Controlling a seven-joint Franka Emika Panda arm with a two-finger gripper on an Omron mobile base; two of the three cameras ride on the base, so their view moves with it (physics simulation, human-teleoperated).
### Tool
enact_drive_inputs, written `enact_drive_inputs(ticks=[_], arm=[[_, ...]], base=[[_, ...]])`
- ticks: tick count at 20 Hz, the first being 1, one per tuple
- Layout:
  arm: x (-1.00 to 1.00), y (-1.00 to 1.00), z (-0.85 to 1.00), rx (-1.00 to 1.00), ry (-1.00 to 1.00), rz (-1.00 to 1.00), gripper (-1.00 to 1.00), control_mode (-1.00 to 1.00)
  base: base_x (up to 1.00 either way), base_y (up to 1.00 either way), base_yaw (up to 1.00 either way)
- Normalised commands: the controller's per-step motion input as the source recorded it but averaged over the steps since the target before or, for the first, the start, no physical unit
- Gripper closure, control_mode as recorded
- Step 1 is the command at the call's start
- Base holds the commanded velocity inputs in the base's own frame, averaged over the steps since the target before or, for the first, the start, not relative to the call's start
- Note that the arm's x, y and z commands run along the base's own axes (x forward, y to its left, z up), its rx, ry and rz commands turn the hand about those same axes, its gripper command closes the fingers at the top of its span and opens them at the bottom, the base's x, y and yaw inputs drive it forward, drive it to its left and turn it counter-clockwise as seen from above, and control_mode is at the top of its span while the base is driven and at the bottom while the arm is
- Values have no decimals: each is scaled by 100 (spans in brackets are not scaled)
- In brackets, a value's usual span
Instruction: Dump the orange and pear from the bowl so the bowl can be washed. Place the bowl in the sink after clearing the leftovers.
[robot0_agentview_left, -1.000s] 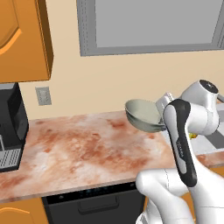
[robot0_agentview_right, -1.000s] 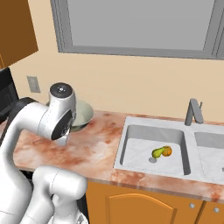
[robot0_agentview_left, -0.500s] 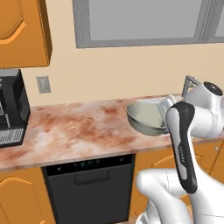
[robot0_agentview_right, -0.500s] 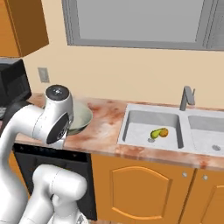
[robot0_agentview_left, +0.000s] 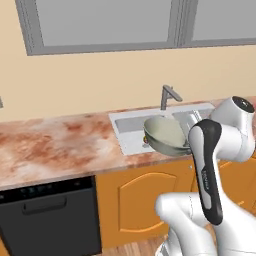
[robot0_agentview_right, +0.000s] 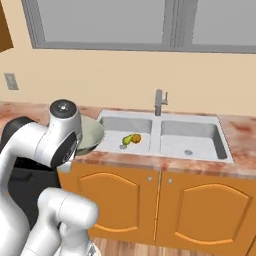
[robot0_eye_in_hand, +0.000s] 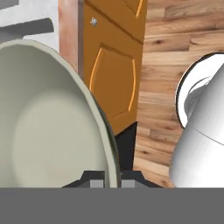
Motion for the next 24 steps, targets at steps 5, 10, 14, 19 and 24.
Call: enact_drive_inputs(ticks=[5,10,14,19,24], arm=[[0,0,0,0,0,0,100,100],[0,0,0,0,0,0,100,100],[0,0,0,0,0,0,100,100],[0,0,0,0,0,0,100,100],[0,0,0,0,0,0,100,100]], base=[[1,-100,-12],[16,-100,-6],[38,-92,0],[38,-67,2],[53,-39,2]])
